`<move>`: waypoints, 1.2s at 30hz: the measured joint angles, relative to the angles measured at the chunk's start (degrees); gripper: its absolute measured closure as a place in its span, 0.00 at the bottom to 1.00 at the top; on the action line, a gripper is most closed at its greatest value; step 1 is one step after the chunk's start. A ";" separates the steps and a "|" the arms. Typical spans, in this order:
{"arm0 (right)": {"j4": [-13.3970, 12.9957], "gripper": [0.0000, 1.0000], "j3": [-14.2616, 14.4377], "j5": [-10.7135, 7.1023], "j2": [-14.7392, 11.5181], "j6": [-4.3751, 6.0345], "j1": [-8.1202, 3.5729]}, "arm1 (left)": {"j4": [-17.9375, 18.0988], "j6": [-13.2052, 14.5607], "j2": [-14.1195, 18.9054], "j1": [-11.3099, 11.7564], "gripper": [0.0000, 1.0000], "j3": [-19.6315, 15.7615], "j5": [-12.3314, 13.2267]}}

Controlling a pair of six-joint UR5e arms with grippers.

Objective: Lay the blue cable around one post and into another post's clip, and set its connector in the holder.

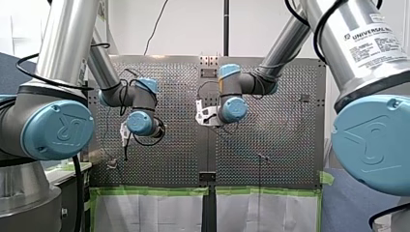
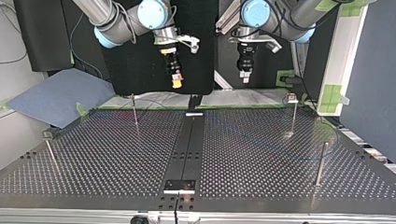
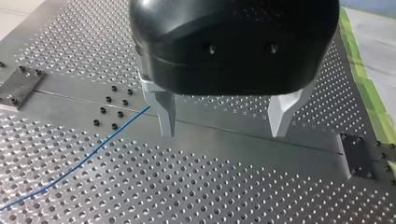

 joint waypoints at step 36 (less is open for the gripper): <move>0.01 0.01 1.09 -4.64 0.73 -1.91 -4.32 | 0.80 1.00 0.00 0.34 0.00 0.00 2.06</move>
